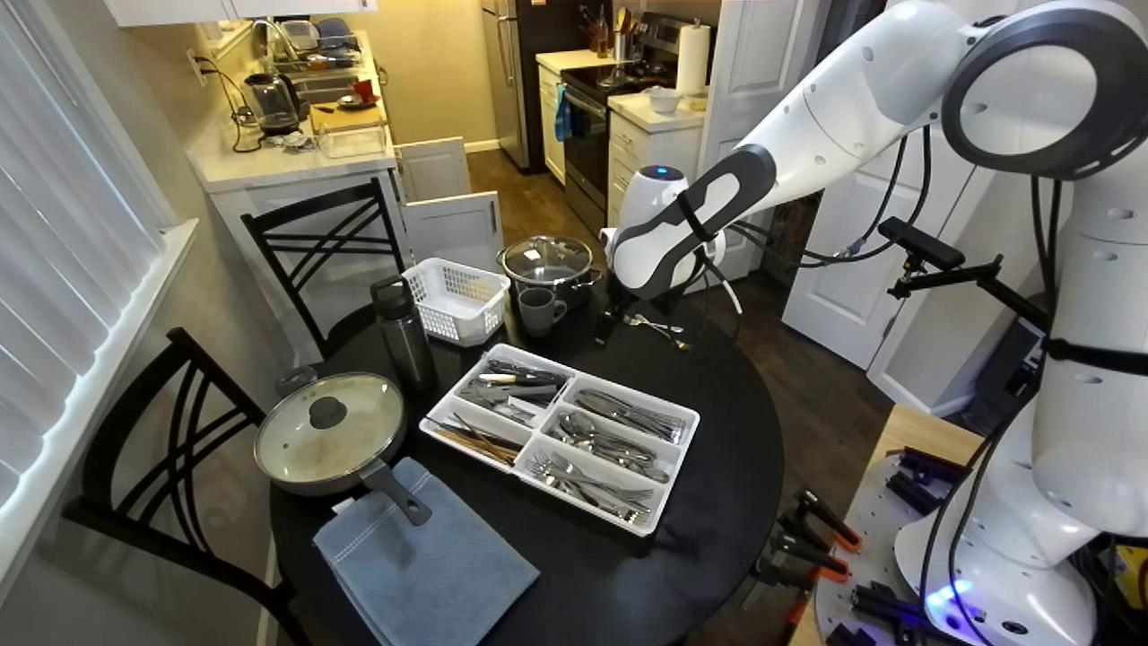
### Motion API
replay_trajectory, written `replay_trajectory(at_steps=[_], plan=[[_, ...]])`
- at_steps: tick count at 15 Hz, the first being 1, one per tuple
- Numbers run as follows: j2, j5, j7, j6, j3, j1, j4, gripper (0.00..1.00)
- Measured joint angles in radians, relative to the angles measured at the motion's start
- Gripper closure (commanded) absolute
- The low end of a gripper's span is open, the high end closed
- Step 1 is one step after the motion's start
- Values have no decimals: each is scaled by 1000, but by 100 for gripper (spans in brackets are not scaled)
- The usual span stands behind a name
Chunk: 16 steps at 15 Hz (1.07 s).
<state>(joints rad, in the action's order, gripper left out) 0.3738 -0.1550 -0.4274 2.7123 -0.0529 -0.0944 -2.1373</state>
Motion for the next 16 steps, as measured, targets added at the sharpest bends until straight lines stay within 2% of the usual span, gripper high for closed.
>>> replay_trajectory(at_steps=[3,6,11,16], plan=[[67,32,-11,108,38,-75,22,0],[168,34,-11,157,49,-156,68,0],[336,34,-6,163,52,-265,178,0],[445,34,15,162,52,-306,275,0]])
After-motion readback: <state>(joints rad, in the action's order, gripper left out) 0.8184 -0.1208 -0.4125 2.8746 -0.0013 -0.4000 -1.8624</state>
